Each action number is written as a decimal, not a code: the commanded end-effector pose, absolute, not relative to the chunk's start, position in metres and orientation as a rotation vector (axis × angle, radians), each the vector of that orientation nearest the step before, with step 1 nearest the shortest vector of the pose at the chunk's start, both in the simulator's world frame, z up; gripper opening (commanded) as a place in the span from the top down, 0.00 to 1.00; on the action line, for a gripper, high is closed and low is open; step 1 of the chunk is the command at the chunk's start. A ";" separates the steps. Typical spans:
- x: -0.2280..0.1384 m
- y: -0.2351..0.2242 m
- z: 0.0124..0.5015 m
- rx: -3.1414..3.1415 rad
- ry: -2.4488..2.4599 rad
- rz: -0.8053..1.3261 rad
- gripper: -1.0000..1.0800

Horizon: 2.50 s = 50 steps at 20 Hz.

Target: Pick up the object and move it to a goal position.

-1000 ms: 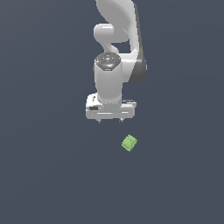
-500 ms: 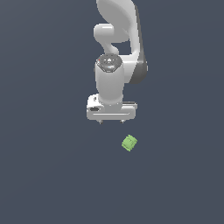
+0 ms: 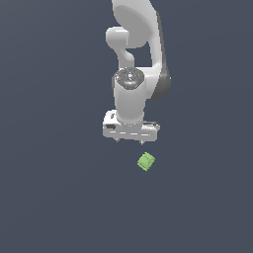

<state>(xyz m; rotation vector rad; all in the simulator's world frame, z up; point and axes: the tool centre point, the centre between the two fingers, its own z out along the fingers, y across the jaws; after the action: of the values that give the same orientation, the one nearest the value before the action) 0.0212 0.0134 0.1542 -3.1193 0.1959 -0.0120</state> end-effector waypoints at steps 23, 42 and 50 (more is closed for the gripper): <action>0.053 0.081 0.101 -2.988 0.960 0.001 0.04; 0.056 0.092 0.078 -2.952 1.074 0.000 0.04; 0.056 0.092 0.043 -2.951 1.078 0.000 0.04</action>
<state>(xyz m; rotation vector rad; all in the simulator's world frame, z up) 0.0551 0.0916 0.0472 -2.9515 1.0785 0.0023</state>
